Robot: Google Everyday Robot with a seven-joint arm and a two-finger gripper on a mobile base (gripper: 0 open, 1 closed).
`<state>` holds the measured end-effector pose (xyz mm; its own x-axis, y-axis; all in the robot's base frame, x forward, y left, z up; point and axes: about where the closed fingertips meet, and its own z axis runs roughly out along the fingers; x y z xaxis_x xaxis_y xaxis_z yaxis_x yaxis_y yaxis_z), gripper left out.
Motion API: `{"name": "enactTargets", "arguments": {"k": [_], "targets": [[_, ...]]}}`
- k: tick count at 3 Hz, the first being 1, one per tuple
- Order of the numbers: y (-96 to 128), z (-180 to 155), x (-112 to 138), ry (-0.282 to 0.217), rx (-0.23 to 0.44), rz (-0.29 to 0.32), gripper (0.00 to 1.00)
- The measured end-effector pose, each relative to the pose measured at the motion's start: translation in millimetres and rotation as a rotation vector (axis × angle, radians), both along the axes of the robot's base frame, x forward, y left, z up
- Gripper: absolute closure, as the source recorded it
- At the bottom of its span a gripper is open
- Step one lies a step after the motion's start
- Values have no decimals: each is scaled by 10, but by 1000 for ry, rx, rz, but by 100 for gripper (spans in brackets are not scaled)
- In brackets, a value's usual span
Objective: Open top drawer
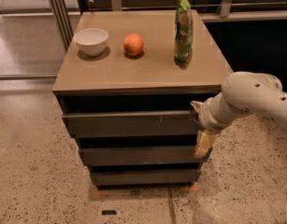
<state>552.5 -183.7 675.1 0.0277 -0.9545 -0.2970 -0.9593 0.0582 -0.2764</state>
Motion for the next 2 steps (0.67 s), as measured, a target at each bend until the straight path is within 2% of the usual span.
{"name": "enactTargets", "arguments": {"k": [1,2], "targets": [[3,-143,203,-20,24,16,0],[48,-502,502,12,66,30,0]]}}
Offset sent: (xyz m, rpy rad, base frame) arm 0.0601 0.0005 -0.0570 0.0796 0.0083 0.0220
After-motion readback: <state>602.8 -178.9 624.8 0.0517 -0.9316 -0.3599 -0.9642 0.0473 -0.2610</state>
